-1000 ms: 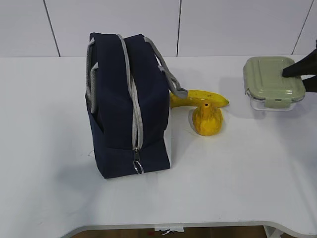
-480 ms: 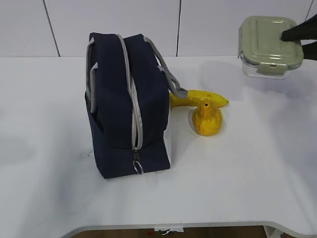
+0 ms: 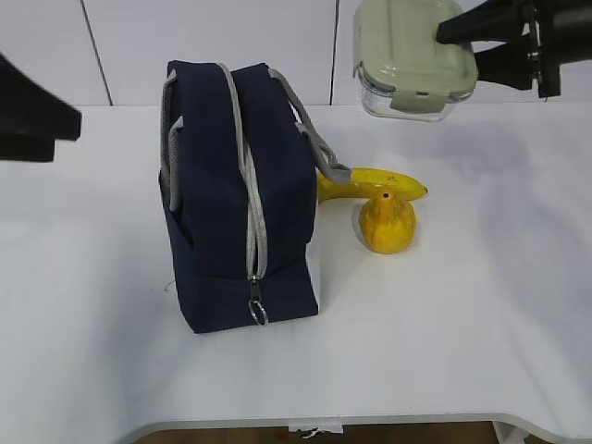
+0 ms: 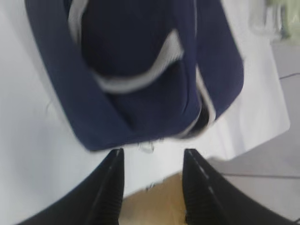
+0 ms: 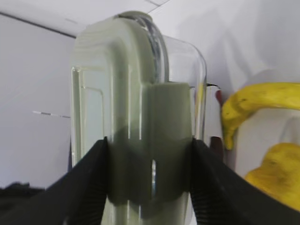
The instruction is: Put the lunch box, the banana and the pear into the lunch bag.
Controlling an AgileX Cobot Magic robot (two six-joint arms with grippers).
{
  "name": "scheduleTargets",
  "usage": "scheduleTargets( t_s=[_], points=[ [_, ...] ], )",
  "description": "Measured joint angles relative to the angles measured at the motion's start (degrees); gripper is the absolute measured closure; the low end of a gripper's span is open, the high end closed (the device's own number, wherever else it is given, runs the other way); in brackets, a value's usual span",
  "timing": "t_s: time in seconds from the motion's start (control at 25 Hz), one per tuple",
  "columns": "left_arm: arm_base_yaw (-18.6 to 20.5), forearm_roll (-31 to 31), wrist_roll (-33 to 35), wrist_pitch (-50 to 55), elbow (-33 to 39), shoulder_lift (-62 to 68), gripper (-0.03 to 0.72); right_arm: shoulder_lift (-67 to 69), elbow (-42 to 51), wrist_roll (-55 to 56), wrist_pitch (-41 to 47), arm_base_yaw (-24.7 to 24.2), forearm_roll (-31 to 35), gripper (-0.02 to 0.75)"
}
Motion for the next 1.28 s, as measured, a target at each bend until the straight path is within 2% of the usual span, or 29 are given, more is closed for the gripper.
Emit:
scheduleTargets(
  t_s=[0.16,0.32,0.48,0.68,0.88,0.96,1.12,1.2,1.28],
  points=[
    [0.0,-2.3,1.7,-1.2,-6.3,8.0,0.306,0.0,-3.0,0.0,0.1,3.7,0.1,0.374],
    [-0.3,-6.8,5.0,-1.9,-10.1,14.4,0.284,0.0,-5.0,0.0,0.6,7.0,0.1,0.374],
    [-4.0,-9.0,6.2,-2.1,-13.2,18.3,0.281,0.0,-5.5,0.0,0.9,9.6,0.2,0.374],
    [-8.8,-7.7,6.4,-4.7,-15.6,22.2,0.279,0.0,-5.5,0.0,1.0,11.6,0.2,0.374],
    [-9.8,-6.6,6.5,-5.8,-15.7,24.8,0.282,0.0,-5.5,0.7,1.1,11.7,0.2,0.374],
    [-9.8,-6.2,6.5,-5.8,-15.7,25.6,0.324,0.0,-5.5,1.1,1.1,11.7,0.2,0.374],
    [-9.8,-5.2,7.4,-4.7,-15.7,25.7,0.617,0.0,-5.5,1.5,1.1,11.7,0.2,0.374],
    [-9.8,-4.9,7.8,-4.4,-15.7,25.8,0.672,-0.1,-5.5,2.3,1.1,11.7,0.2,0.374],
    [-9.8,-4.8,8.0,-4.4,-15.7,25.8,0.678,-0.1,-5.5,2.7,1.1,11.7,0.2,0.374]
  ],
)
